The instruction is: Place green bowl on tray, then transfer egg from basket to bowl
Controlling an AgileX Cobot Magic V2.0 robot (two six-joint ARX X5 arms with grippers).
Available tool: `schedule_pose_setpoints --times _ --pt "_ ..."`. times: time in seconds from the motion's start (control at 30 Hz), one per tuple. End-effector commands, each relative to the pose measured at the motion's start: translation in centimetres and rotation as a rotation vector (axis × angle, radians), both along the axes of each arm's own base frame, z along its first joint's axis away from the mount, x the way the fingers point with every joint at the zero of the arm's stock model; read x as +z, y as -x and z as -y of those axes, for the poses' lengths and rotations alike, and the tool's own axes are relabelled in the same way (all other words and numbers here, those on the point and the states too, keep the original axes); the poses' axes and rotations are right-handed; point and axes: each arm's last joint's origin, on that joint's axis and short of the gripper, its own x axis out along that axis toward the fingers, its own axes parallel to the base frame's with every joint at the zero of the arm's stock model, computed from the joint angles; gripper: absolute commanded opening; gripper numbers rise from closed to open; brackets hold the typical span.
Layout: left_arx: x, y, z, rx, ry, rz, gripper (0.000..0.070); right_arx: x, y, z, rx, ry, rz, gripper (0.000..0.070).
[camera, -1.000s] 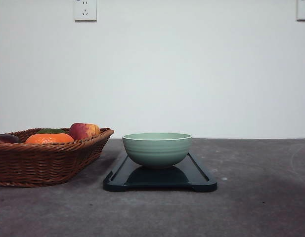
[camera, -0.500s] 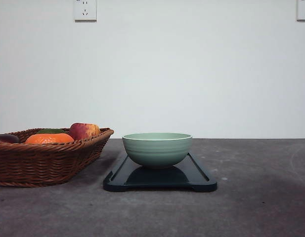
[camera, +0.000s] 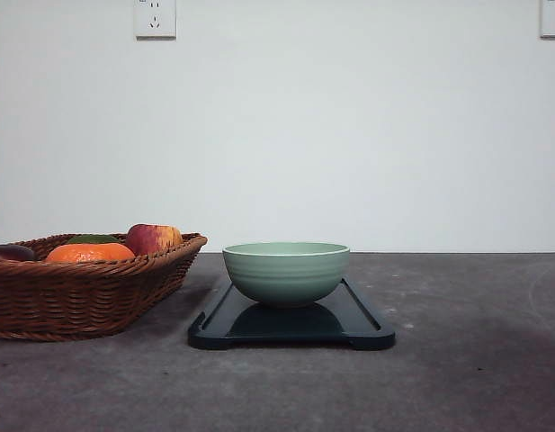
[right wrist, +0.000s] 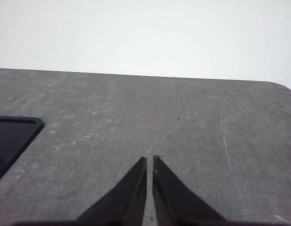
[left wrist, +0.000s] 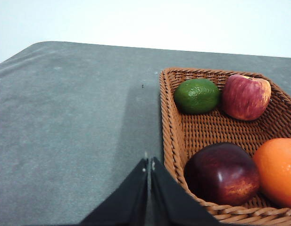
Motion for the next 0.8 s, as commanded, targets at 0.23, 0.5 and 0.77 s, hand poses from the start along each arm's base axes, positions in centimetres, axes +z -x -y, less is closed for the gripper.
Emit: schedule_pose_setpoints --times 0.23,0.5,0.77 --pt "-0.68 -0.08 -0.03 0.002 -0.006 -0.023 0.0 -0.03 -0.03 0.02 -0.004 -0.01 0.007 0.0015" --pt "-0.68 -0.08 -0.03 0.002 -0.006 -0.023 0.0 -0.03 -0.03 0.02 -0.004 -0.01 0.007 0.0015" --pt "-0.68 -0.08 -0.03 0.002 -0.006 -0.023 0.0 -0.03 -0.03 0.02 -0.004 -0.01 0.007 0.0015"
